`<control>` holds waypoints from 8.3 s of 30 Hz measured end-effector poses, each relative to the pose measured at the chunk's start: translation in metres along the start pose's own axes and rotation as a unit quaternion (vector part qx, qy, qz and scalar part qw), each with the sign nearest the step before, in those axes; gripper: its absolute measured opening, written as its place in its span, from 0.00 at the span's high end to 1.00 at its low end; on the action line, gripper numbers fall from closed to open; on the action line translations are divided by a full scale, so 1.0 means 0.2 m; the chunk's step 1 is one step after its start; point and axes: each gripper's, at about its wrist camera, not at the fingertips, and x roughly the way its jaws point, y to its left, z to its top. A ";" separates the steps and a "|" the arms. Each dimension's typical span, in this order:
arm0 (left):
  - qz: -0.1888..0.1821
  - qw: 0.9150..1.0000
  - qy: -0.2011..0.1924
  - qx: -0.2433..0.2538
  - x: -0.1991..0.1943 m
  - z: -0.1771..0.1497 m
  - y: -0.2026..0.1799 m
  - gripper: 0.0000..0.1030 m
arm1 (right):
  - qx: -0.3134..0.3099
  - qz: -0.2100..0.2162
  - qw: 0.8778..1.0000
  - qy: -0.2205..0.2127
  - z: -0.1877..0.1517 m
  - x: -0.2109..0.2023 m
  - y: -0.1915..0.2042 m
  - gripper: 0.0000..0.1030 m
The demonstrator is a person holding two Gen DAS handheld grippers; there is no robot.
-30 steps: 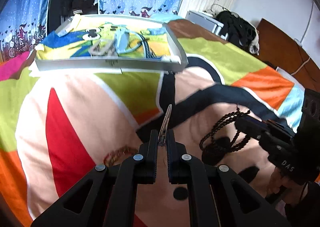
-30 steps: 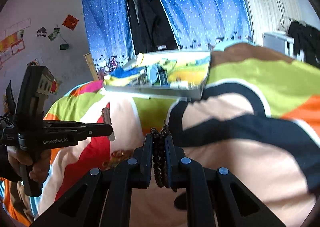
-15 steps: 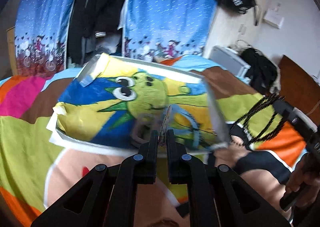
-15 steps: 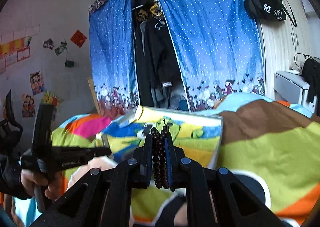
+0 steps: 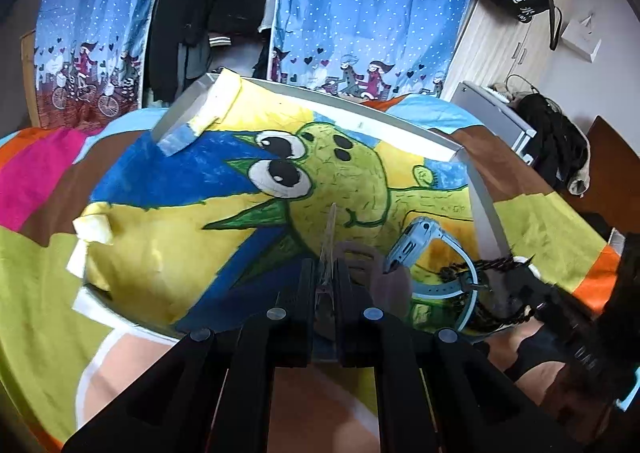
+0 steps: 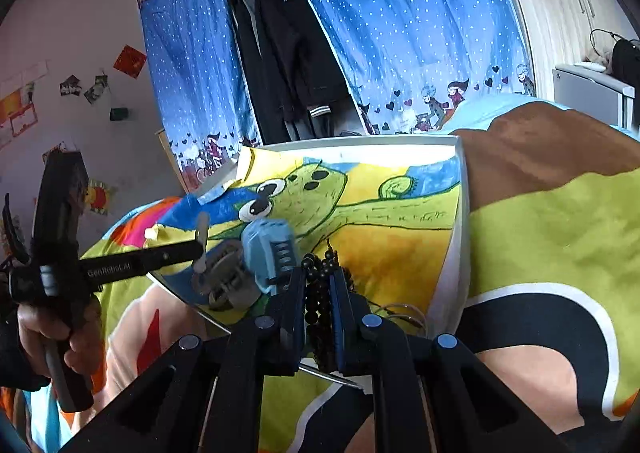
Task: Organize jewelry
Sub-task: 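Carry the hairpin into the box with the left tool while the right tool drops the bracelet, then withdraw both tools from the box back over the red bracelets and hoops, then grasp the red cord bracelets with the left tool while the right tool grasps the hoops, then drop the red bracelets into the box with the left tool while the right tool drops the hoops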
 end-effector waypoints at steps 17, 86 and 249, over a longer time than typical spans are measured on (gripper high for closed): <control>0.020 1.000 -0.010 -0.016 -0.07 -0.09 -0.04 0.52 | -0.029 -0.044 0.998 0.017 -0.03 -0.12 0.08 0.47; 0.106 0.994 -0.029 0.009 -0.96 -1.34 -0.30 0.13 | -0.035 -0.056 0.993 0.096 -0.98 -0.91 0.47 0.00; 0.048 0.997 -0.057 -0.013 -0.08 -0.18 -0.03 0.62 | -0.066 -0.017 0.997 0.026 -0.09 0.04 0.21 0.51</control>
